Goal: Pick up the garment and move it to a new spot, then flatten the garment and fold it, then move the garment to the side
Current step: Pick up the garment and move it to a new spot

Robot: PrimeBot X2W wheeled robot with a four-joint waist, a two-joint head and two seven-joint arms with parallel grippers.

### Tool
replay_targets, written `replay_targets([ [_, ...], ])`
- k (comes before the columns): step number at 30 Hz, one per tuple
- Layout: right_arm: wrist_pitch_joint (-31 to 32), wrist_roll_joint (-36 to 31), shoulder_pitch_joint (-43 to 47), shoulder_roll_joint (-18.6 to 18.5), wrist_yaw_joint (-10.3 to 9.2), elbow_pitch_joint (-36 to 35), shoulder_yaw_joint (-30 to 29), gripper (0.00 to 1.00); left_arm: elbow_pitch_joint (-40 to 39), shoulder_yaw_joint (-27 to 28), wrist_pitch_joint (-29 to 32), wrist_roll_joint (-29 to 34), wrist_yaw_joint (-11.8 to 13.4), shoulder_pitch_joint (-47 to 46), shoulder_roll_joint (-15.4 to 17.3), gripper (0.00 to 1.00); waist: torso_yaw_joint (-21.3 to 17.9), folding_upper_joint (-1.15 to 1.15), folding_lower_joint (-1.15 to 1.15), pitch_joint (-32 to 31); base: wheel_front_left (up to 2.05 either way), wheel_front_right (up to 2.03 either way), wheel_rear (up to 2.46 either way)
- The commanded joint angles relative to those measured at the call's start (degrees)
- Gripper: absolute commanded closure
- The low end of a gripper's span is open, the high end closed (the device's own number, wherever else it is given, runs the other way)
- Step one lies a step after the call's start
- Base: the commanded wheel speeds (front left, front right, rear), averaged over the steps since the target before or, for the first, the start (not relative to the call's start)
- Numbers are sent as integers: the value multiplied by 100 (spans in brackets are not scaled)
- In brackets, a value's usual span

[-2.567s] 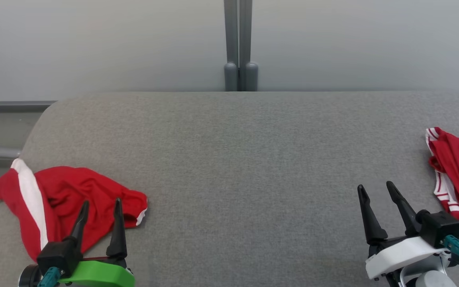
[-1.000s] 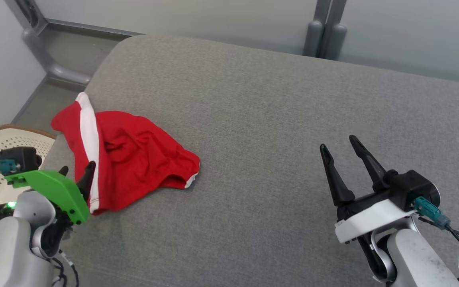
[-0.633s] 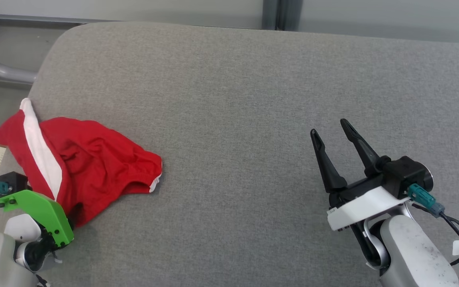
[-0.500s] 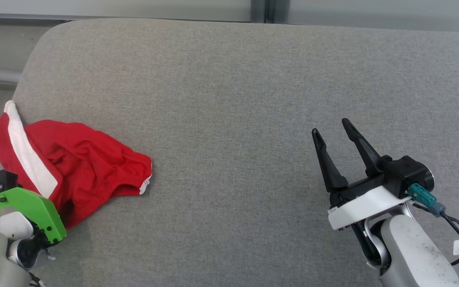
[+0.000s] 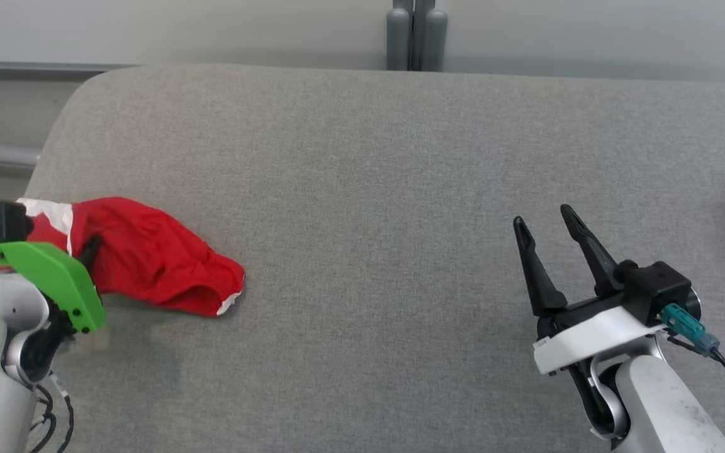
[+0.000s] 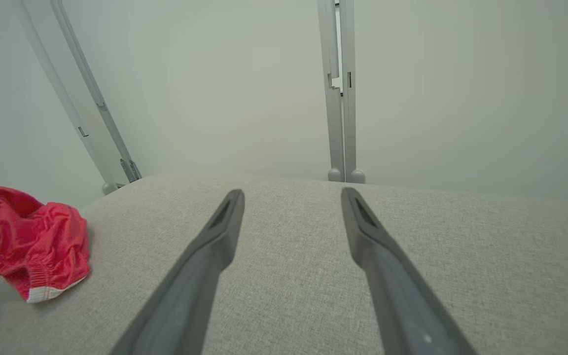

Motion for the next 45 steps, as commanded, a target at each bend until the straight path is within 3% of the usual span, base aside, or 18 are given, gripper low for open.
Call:
replay_targets([
  [1, -16, 28, 110, 16, 1, -12, -62, 0, -246, -30, 21, -70, -17, -85, 77, 100, -15, 0, 0, -289, 0, 0, 0],
  [7, -16, 32, 313, 17, 1, -62, -322, 0, -1714, -109, 127, -73, 88, -69, 129, 100, -315, 0, 0, -520, 0, 0, 0],
  [13, -16, -12, 405, -40, 1, -111, -497, 0, -2839, -304, 193, -98, 357, 250, -185, 100, -844, 0, 0, -576, 0, 0, 0],
  [18, -16, -37, 374, -100, 1, -160, -613, 0, -3267, -675, 233, -135, 500, 407, -675, 100, -1395, 0, 0, -532, 0, 0, 0],
  [25, -16, -28, 224, -140, 1, -195, -687, 0, -2753, -1182, -96, 9, 420, 161, -1463, 100, -2036, 0, 0, -304, 0, 0, 0],
  [34, -16, 4, 60, -75, 1, -144, -650, 0, -800, -1968, -735, 304, 134, -463, -2330, 100, -2509, 0, 0, 38, 0, 0, 0],
  [35, -16, 2, 56, -77, 1, -132, -657, 0, -622, -2059, -819, 297, 117, -530, -2381, 72, -2513, 0, 0, 51, 0, 0, 0],
  [36, -16, -2, 57, -76, 1, -117, -661, 0, -418, -2164, -932, 272, 80, -612, -2422, 13, -2516, 0, 0, 62, 0, 0, 0],
  [37, -16, -14, 50, -67, 1, -97, -648, 0, -211, -2288, -1033, 236, 62, -697, -2449, 0, -2518, 0, 0, 62, 0, 0, 0],
  [45, -16, -32, 36, -92, 1, 56, -631, 0, 596, -3029, -1546, -187, -11, -1193, -2489, 0, -2227, 0, 0, -125, 0, 0, 0],
])
